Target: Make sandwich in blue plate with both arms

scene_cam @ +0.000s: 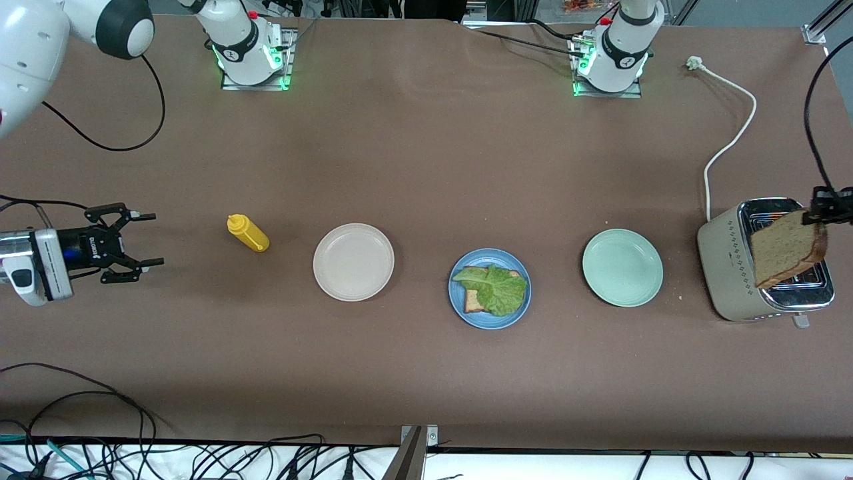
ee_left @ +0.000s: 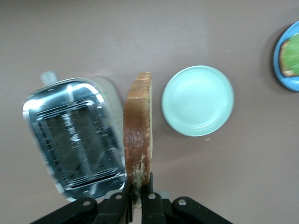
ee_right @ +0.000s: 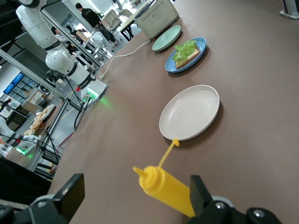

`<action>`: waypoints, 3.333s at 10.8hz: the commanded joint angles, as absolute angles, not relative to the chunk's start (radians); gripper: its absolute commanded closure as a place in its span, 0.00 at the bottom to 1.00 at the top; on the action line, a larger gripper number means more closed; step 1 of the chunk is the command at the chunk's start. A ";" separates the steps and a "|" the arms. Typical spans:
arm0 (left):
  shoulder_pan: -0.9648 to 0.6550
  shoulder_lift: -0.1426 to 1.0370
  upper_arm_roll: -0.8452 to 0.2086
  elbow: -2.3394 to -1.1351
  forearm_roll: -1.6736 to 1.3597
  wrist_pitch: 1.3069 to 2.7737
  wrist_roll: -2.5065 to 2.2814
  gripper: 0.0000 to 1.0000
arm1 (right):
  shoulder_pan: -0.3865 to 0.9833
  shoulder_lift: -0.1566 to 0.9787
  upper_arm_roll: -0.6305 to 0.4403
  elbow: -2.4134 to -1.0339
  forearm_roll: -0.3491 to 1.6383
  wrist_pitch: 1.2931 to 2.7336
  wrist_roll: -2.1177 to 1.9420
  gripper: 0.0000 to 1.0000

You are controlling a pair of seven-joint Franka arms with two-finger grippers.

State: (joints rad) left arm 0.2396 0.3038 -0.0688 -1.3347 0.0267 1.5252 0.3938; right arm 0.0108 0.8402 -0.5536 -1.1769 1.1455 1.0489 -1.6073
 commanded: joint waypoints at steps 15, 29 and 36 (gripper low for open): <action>-0.077 0.641 -0.066 -1.327 -0.788 1.647 -0.049 1.00 | -0.034 0.485 0.288 -0.932 -0.252 1.020 -0.214 0.00; -0.180 0.802 -0.061 -1.331 -0.833 1.844 0.052 0.83 | 0.031 -0.003 -0.005 -1.611 -0.129 1.371 -0.118 0.00; -0.141 0.831 -0.034 -1.339 -0.836 1.845 0.238 0.00 | 0.058 0.068 -0.037 -1.532 -0.039 1.394 0.004 0.00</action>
State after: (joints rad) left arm -0.1470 0.8218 -0.0368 -1.3463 -0.8152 1.8454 0.1795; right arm 0.0520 0.0665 -0.0324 -1.5782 -0.1055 1.4062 -0.0641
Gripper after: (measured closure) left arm 0.322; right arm 0.000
